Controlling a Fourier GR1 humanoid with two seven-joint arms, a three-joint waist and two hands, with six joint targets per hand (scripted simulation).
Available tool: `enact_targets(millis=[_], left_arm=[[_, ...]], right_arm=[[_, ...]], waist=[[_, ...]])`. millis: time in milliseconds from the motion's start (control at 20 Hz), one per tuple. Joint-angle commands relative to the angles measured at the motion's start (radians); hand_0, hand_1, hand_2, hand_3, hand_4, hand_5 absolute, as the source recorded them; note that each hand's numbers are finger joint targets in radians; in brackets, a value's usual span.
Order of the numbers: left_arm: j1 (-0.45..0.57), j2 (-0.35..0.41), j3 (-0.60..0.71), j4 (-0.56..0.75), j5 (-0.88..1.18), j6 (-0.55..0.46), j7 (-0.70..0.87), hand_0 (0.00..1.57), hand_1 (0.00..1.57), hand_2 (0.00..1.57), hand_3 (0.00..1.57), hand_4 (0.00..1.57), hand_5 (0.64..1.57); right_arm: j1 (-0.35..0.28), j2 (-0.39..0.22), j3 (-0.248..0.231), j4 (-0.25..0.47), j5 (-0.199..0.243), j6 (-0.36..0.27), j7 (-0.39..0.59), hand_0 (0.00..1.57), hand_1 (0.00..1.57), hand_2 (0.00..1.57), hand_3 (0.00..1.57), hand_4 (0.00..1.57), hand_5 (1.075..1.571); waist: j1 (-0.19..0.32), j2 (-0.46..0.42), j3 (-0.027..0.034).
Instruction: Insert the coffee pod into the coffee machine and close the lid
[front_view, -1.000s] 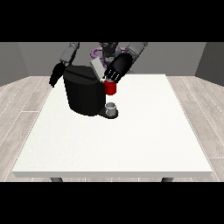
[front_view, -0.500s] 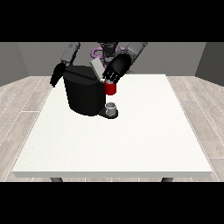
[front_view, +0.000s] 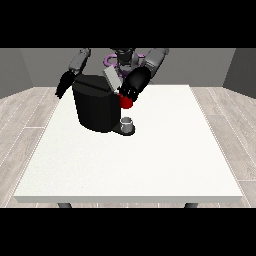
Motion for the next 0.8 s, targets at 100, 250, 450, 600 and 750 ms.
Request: enact_targets(millis=[100, 250, 450, 600, 750], left_arm=[[-0.047, -0.021, 0.025, 0.005, 0.009, 0.018, 0.027, 1.11, 1.11, 1.13, 0.97, 0.00, 1.571], [-0.020, -0.008, 0.031, 0.004, 0.006, 0.072, -0.047, 1.15, 1.15, 1.15, 0.95, 0.00, 1.571], [-0.067, -0.008, 0.034, -0.010, 0.008, 0.031, -0.013, 1.25, 1.25, 1.21, 0.95, 0.00, 1.571], [-0.034, -0.018, 0.027, 0.001, -0.009, 0.073, -0.025, 1.22, 1.22, 1.20, 0.98, 0.00, 1.571], [-0.032, -0.022, 0.025, 0.003, -0.014, 0.098, -0.058, 1.25, 1.25, 1.22, 0.94, 0.00, 1.571]], right_arm=[[-0.031, -0.008, -0.031, 0.032, -0.035, 0.018, -0.029, 0.00, 0.00, 0.00, 0.00, 0.00, 1.571], [-0.045, -0.012, -0.013, -0.006, 0.002, -0.008, 0.014, 0.00, 0.00, 0.00, 0.00, 0.00, 1.571], [-0.008, 0.007, -0.013, 0.041, 0.004, -0.019, -0.047, 0.00, 0.00, 0.00, 0.00, 0.06, 1.571], [-0.022, -0.023, -0.019, 0.017, -0.018, 0.026, -0.005, 0.00, 0.00, 0.00, 0.00, 0.00, 1.571], [-0.059, -0.019, -0.001, 0.006, 0.019, -0.005, 0.056, 0.00, 0.00, 0.00, 0.00, 0.11, 1.571]], waist=[[-0.003, 0.047, -0.0005], [-0.001, 0.062, -0.0013], [0.004, 0.037, -0.0005], [-0.019, 0.033, -0.0008], [-0.004, 0.043, -0.0013]])
